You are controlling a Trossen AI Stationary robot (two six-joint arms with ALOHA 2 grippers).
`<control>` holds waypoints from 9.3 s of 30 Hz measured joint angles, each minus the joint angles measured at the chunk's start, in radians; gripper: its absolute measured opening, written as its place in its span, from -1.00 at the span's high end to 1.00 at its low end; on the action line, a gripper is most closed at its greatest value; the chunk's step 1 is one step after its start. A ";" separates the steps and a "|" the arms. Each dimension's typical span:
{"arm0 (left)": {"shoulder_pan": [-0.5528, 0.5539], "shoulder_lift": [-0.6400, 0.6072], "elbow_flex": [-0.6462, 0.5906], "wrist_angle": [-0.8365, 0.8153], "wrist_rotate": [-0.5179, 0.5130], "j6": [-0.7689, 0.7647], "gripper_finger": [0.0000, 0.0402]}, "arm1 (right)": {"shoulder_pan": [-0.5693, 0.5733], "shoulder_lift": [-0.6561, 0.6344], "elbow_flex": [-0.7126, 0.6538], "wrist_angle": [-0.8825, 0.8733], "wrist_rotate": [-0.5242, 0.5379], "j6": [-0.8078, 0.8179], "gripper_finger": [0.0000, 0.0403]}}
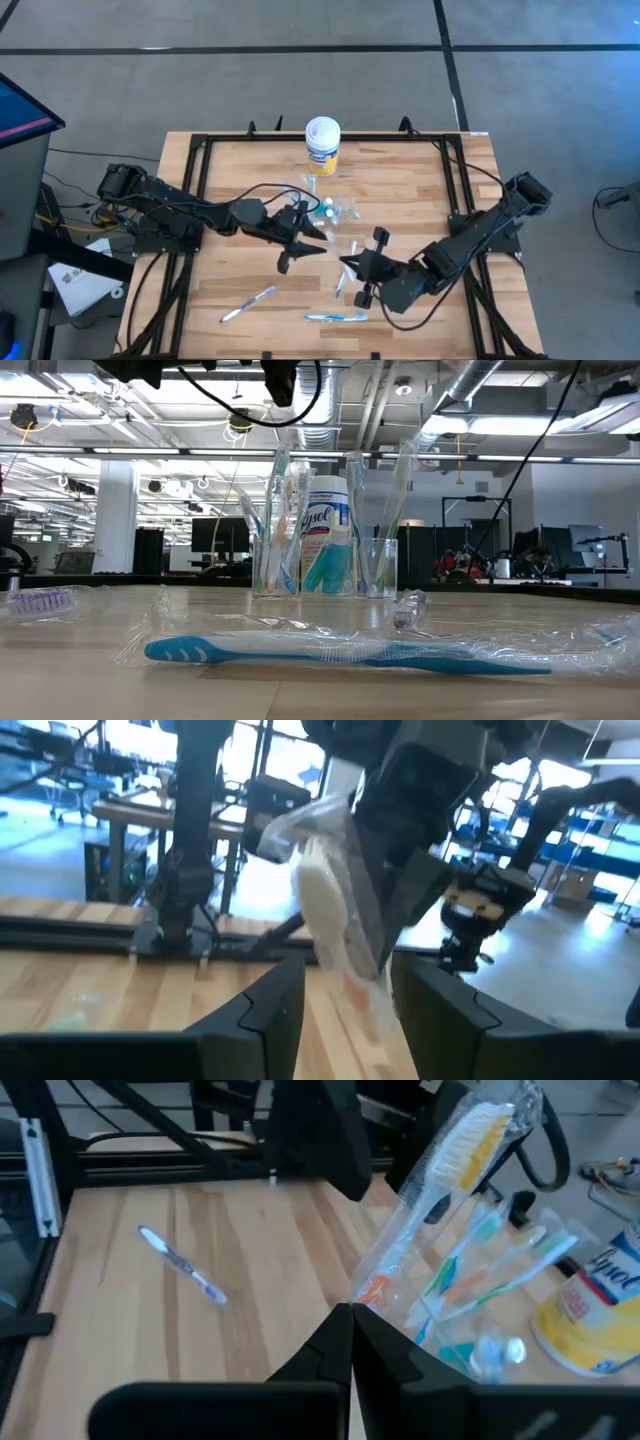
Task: Pick & Place toothbrushing station
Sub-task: Put the orange toothbrush into the transparent organizer, then put the blue toothbrush into the transparent organizer
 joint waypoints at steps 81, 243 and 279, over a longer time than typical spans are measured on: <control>-0.019 0.000 0.000 0.045 -0.041 0.106 0.98 | -0.073 -0.058 -0.356 0.639 -0.058 -0.184 0.23; -0.015 -0.073 -0.075 -0.004 -0.094 0.129 0.71 | -0.793 0.292 -0.936 1.950 -0.734 -0.261 0.69; -0.015 -0.073 -0.075 -0.019 -0.094 0.128 0.71 | -0.794 0.047 -0.936 1.819 -0.756 -0.384 -0.02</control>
